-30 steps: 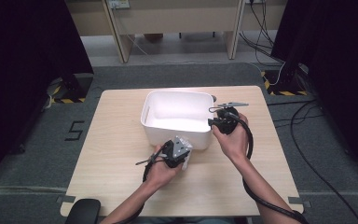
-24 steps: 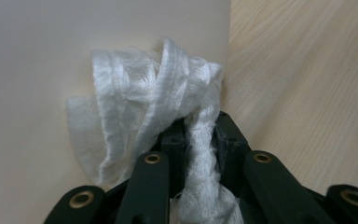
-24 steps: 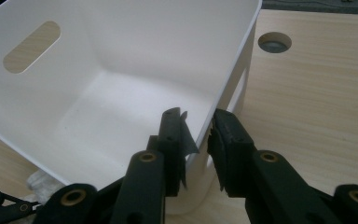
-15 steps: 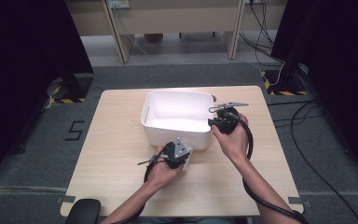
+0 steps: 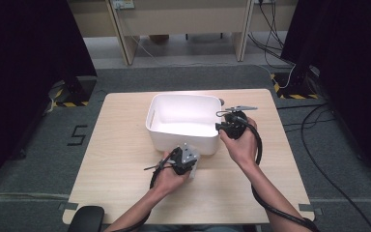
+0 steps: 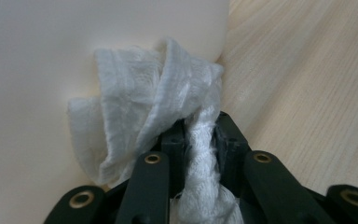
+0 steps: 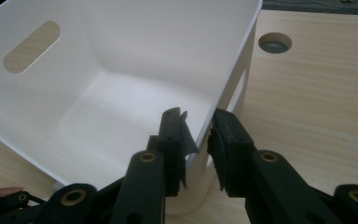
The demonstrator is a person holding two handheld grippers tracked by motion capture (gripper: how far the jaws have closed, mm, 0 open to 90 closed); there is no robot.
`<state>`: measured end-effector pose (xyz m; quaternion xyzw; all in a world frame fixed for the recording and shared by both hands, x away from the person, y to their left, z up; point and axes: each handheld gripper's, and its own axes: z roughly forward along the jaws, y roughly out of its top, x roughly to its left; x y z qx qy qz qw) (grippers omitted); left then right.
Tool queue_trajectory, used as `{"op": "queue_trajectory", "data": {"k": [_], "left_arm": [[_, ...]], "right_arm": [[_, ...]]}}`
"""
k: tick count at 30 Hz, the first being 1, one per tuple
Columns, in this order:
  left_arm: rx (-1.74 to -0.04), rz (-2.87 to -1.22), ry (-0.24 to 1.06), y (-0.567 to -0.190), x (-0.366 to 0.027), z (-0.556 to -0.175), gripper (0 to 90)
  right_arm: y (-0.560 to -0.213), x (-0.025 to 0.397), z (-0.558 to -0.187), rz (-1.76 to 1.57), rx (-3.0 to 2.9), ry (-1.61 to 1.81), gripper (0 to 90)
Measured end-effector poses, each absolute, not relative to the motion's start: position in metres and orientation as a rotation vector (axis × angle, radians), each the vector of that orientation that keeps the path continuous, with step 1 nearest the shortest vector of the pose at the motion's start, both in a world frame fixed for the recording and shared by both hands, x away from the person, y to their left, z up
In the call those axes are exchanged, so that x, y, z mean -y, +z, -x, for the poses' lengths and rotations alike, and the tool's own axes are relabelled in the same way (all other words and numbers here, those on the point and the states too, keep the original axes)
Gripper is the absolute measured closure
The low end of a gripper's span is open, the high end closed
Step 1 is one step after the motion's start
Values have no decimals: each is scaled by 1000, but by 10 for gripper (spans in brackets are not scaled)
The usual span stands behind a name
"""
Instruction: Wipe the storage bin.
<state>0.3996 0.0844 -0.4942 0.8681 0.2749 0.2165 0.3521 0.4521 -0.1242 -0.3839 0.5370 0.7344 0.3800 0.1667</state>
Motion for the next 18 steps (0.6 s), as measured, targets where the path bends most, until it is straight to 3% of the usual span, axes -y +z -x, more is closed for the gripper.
{"op": "queue_trajectory", "data": {"k": [18], "left_arm": [[-682, -2261, 556, -493, -72, -399, 771]], "right_arm": [[-384, 124, -452, -1529, -2092, 1081, 744]]}}
